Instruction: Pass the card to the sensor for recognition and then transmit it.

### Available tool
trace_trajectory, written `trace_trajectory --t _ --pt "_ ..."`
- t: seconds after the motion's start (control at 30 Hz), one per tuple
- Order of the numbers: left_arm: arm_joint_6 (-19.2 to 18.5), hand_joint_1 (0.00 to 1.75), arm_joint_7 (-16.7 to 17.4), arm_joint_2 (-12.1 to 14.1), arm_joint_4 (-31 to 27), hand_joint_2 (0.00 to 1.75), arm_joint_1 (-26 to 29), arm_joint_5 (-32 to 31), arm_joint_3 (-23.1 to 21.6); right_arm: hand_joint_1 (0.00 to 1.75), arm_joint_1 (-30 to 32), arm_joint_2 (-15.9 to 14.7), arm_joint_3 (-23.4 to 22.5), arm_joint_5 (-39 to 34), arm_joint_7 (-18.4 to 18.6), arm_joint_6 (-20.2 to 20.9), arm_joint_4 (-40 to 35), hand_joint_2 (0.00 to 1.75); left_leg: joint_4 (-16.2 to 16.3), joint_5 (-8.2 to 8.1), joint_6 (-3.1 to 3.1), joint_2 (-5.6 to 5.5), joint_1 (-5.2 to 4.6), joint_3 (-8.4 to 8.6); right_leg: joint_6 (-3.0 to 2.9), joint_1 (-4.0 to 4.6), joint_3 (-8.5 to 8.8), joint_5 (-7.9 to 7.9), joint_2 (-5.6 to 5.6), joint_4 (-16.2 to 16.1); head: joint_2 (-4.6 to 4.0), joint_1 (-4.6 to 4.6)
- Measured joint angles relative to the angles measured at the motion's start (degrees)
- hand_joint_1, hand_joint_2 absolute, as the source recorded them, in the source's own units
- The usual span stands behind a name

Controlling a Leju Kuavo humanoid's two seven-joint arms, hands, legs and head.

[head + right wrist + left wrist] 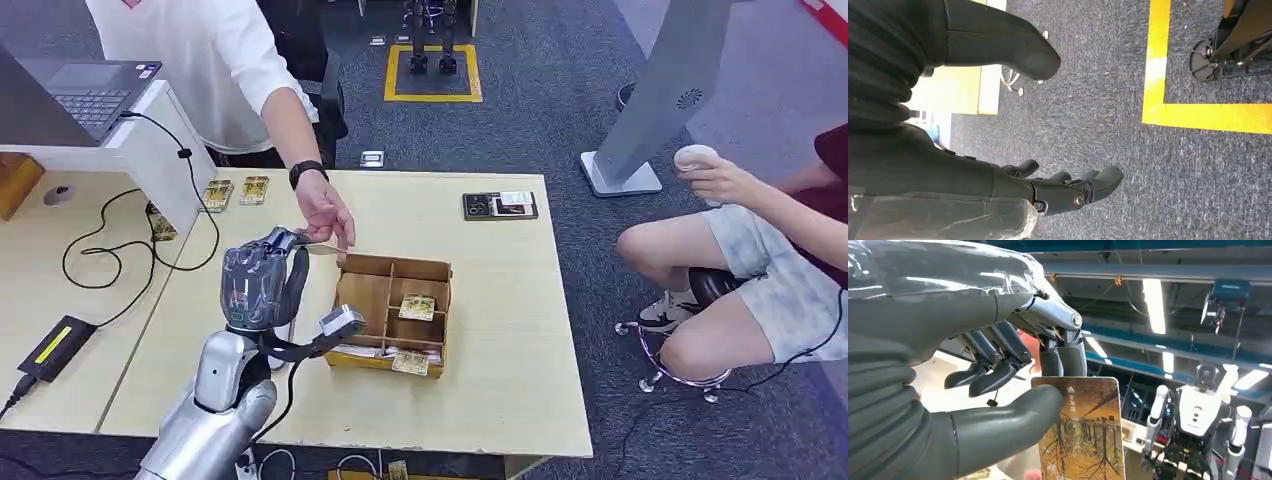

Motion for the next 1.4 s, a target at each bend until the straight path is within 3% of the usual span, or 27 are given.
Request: trace_trajectory --t 0.6,0.8,0.83,0.87,0.9,1.1,1.4 --pt "-1.07 1.75 2.34 -0.09 3.28 1.75 -4.91 -1.20 1.22 0.00 -0.57 0.00 1.18 0.92 0.35 -0.09 0.61 1.75 0.00 0.00 0.00 0.00 0.00 -0.02 0.00 0.00 -0.05 0.00 0.01 0.00 0.00 0.00" --pt "-1.14 1.75 3.17 -1.53 6.30 1.75 -7.68 1.16 2.16 0.00 -0.88 0.00 1.64 1.05 1.31 -0.61 0.66 1.75 0.01 0.01 0.00 0.01 0.00 -0.01 0.00 0.00 -0.04 0.01 0.02 0.00 0.00 0.00" --pt "-1.07 1.66 2.73 -2.28 6.76 1.75 -7.83 2.36 2.25 0.00 -0.89 0.00 1.84 1.40 1.49 -0.81 0.68 1.75 0.01 0.01 0.00 -0.01 0.00 -0.01 0.00 0.00 -0.03 0.01 0.00 0.00 0.00 0.00" --pt "-0.97 0.52 2.37 -2.83 7.12 1.75 -7.87 3.47 2.25 0.00 -0.90 0.00 2.08 1.81 1.70 -0.96 0.68 1.75 0.02 0.01 0.00 0.00 0.00 -0.01 0.00 0.00 -0.03 0.01 0.01 0.00 0.00 0.00" --pt "-0.77 0.00 1.95 -3.48 7.45 1.75 -7.88 4.35 2.25 0.00 -0.91 0.00 2.27 1.95 1.79 -0.98 0.70 1.75 0.02 0.00 0.00 0.00 0.00 -0.02 0.00 0.00 -0.03 0.01 0.01 0.00 0.00 0.00" --pt "1.55 0.00 0.83 -6.71 9.18 1.75 -7.84 5.05 2.25 0.00 -1.07 0.09 3.06 1.95 2.03 -1.62 0.96 1.75 0.02 0.00 0.00 0.00 -0.01 -0.03 0.00 0.00 -0.03 0.01 0.01 0.00 0.00 0.00" --pt "1.90 0.00 -2.66 -8.02 9.20 1.75 -7.17 5.75 3.10 0.00 -1.04 0.09 3.54 1.68 2.03 -1.62 0.98 1.75 0.01 0.00 0.00 0.00 0.00 -0.03 0.00 0.00 -0.02 0.01 0.01 0.00 0.00 0.02"
